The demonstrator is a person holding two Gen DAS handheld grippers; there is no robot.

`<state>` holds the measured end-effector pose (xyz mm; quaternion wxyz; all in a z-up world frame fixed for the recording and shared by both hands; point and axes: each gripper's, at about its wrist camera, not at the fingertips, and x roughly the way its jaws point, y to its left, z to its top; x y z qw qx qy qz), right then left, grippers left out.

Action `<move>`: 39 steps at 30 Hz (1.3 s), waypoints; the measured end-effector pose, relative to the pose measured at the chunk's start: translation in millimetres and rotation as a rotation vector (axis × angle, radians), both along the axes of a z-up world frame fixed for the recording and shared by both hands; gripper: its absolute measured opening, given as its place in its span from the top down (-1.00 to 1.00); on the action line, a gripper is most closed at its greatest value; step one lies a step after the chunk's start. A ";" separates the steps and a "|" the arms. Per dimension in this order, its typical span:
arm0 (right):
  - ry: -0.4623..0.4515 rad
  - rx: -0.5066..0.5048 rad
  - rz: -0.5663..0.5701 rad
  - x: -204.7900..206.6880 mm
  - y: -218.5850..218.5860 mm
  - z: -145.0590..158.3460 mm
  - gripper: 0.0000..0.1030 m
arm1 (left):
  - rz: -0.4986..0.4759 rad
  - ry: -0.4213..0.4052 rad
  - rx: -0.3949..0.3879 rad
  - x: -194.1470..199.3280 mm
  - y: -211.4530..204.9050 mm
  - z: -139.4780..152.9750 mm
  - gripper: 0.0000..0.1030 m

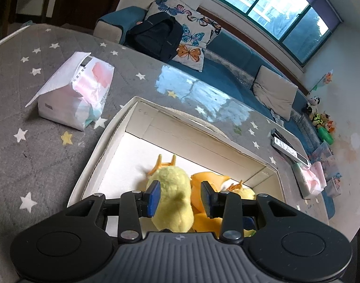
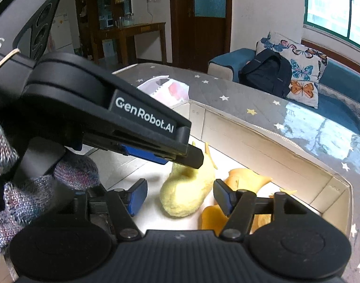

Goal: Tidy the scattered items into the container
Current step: 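Lower the chick into the box beside the duck and open the right gripper, then move the right gripper down to the orange clay packet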

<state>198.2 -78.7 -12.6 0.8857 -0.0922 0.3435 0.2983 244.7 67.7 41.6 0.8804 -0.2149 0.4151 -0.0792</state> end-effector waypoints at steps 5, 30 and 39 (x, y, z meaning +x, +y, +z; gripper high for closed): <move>-0.019 0.024 -0.024 -11.1 -10.7 11.5 -0.24 | -0.010 -0.027 0.014 -12.4 -6.5 8.3 0.23; -0.092 0.079 -0.057 -106.3 -66.2 42.5 -0.43 | -0.104 -0.147 0.093 -102.6 -53.2 31.9 0.23; -0.096 0.074 -0.073 -137.1 -83.0 33.7 -0.48 | -0.140 -0.143 0.097 -127.5 -65.7 20.8 0.23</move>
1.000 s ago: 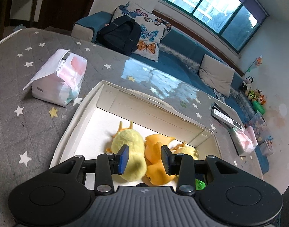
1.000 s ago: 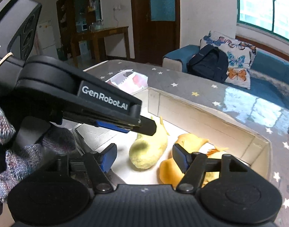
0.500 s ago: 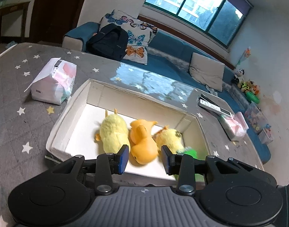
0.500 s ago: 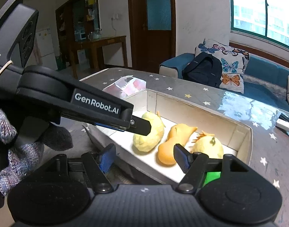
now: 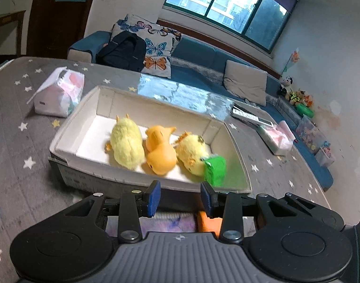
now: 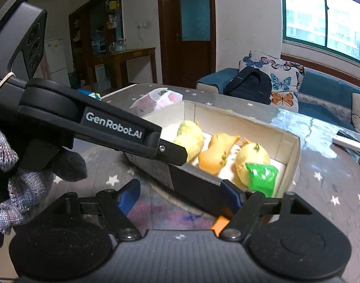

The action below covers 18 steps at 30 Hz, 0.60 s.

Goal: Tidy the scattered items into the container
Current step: 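Move the right gripper down to the orange clay packet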

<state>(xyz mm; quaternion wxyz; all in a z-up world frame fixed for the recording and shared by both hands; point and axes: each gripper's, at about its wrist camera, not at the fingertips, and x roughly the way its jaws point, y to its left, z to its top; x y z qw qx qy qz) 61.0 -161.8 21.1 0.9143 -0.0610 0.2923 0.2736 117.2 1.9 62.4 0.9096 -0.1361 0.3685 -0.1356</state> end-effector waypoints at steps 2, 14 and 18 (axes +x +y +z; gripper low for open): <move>0.002 -0.006 -0.009 -6.3 -4.2 -3.4 -0.48 | -0.011 0.005 0.001 -4.2 -3.1 -3.3 0.23; 0.058 -0.041 -0.096 -9.1 -35.5 -29.1 -0.51 | -0.079 0.075 -0.021 0.2 -26.0 -29.7 0.23; 0.078 -0.032 -0.124 -5.6 -45.1 -36.4 -0.53 | -0.092 0.108 -0.040 6.0 -34.0 -38.6 0.23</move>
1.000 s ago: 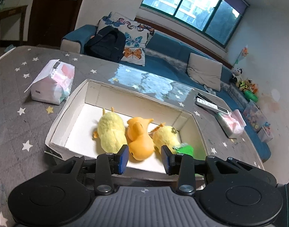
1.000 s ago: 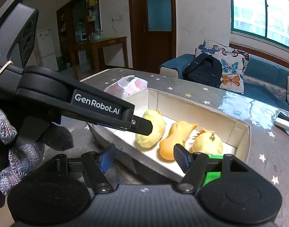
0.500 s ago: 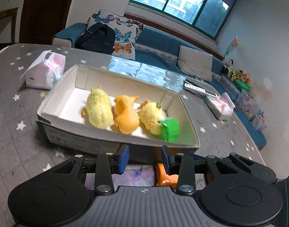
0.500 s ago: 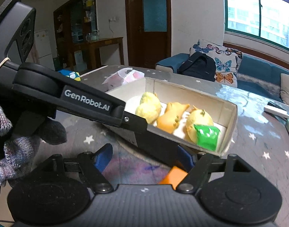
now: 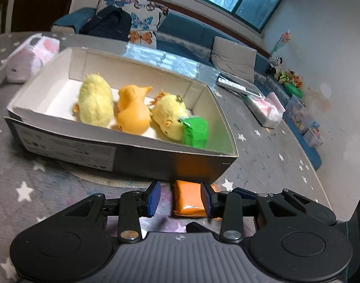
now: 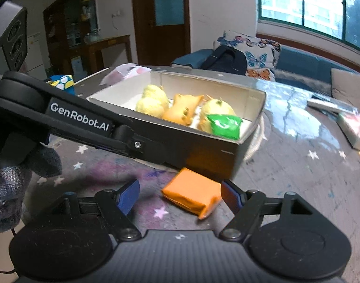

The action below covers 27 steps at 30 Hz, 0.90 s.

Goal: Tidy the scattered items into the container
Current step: 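Move the right gripper down to the orange clay packet, then close the right gripper on the orange packet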

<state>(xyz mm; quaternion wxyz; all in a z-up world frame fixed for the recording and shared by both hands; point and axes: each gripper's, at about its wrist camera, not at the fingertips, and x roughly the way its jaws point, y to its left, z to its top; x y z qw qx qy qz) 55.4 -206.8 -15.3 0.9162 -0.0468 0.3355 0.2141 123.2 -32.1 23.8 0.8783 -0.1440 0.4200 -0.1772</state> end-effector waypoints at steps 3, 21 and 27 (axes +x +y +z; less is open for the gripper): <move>0.014 -0.005 -0.019 2.0 -6.3 -6.1 -0.58 | -0.007 0.020 -0.010 4.0 -5.0 -6.9 0.23; 0.082 0.041 -0.066 18.1 -7.9 -26.3 -0.50 | -0.019 0.105 -0.074 22.8 -15.1 -27.3 0.23; 0.077 0.038 -0.087 19.2 -6.8 -26.3 -0.41 | -0.014 0.121 -0.086 25.1 -15.4 -32.3 0.24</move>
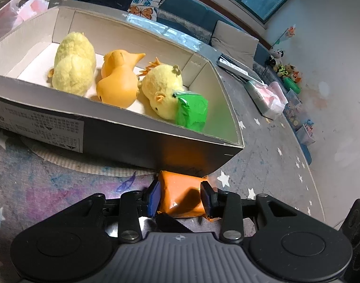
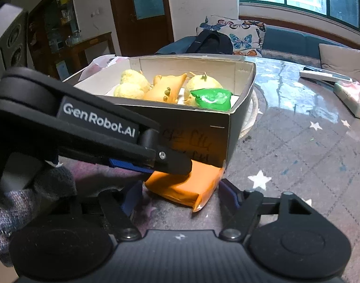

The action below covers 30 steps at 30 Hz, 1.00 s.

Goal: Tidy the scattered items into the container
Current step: 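Close the right gripper on the orange packet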

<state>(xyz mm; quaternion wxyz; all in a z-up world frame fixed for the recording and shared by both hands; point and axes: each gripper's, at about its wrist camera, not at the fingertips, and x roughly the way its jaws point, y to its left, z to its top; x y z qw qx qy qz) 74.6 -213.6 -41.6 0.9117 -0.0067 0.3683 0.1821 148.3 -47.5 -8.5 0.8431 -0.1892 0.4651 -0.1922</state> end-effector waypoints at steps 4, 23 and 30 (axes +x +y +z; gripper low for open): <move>-0.007 -0.017 0.001 -0.9 1.7 -0.3 -0.37 | -0.003 0.005 0.000 0.3 -0.5 -2.0 0.24; -0.014 0.003 -0.007 -10.6 -2.5 0.6 -0.31 | -0.010 -0.005 0.026 -10.9 -4.5 2.2 0.34; -0.043 0.008 -0.003 -20.9 -4.0 10.8 -0.31 | 0.000 -0.038 0.015 -23.1 -3.5 17.2 0.36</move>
